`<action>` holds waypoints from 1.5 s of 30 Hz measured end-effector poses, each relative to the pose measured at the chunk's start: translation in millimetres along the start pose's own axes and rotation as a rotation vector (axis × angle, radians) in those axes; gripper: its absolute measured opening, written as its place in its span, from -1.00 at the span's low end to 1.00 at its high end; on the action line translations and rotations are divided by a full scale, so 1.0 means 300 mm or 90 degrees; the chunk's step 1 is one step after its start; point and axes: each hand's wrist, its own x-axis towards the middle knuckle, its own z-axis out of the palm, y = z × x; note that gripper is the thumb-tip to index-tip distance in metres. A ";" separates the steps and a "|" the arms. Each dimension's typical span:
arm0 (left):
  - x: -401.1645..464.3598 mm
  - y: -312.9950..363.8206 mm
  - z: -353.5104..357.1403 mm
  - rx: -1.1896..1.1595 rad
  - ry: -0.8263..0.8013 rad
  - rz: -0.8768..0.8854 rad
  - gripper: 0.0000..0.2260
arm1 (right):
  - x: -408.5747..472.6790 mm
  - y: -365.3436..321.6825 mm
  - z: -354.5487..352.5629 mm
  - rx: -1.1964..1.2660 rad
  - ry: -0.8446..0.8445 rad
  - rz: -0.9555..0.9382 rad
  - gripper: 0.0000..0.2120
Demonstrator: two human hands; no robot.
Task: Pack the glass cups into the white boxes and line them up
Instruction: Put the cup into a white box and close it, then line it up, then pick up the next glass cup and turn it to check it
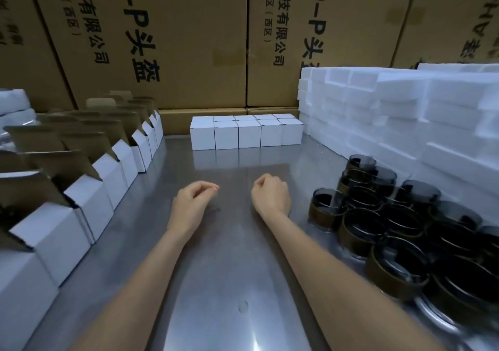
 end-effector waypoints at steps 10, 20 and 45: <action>-0.176 0.044 -0.064 0.000 -0.066 -0.001 -0.79 | -0.186 0.027 -0.071 -0.030 0.022 -0.220 -0.80; -0.165 0.052 -0.067 -0.066 -0.061 -0.020 -0.80 | -0.059 0.019 -0.287 -0.264 0.103 -0.047 -0.62; -0.165 0.046 -0.069 -0.007 -0.043 -0.003 -0.87 | -0.154 -0.119 -0.131 -0.336 -0.078 -0.308 -0.74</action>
